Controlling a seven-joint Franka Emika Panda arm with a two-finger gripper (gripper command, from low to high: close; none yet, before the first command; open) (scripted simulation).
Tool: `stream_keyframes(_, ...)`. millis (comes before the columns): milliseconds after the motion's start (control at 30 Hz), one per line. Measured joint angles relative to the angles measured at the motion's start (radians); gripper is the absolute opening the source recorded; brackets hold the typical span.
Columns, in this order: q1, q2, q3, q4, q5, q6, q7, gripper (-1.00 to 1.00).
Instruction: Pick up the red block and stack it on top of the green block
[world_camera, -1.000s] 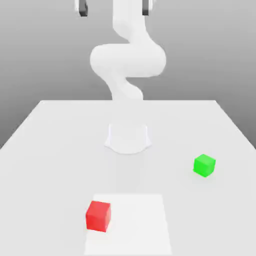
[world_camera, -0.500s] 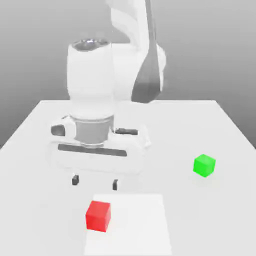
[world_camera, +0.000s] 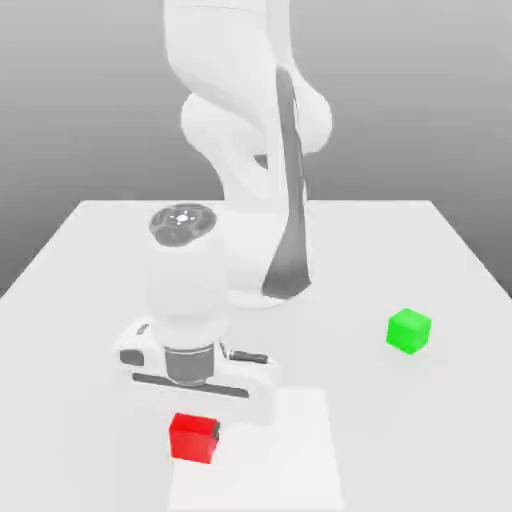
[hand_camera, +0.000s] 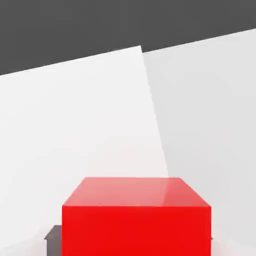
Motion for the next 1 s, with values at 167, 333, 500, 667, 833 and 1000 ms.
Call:
stream_keyframes(167, 0.053, -0.166, 0.024, -0.036, -0.009, -0.128, -0.014, -1.0)
stream_keyframes(333, 0.318, -0.296, 0.119, -0.121, 0.086, -0.169, -0.195, -1.0)
stream_keyframes(500, 0.515, -0.419, 0.227, -0.21, 0.154, -0.2, -0.363, -1.0)
stream_keyframes(667, 0.738, -0.53, 0.333, -0.301, 0.19, -0.221, -0.51, -1.0)
stream_keyframes(833, 0.804, -0.492, 0.401, -0.339, 0.153, -0.148, -0.543, -1.0)
stream_keyframes(1000, 0.752, -0.33, 0.431, -0.337, 0.054, 0.01, -0.479, -1.0)
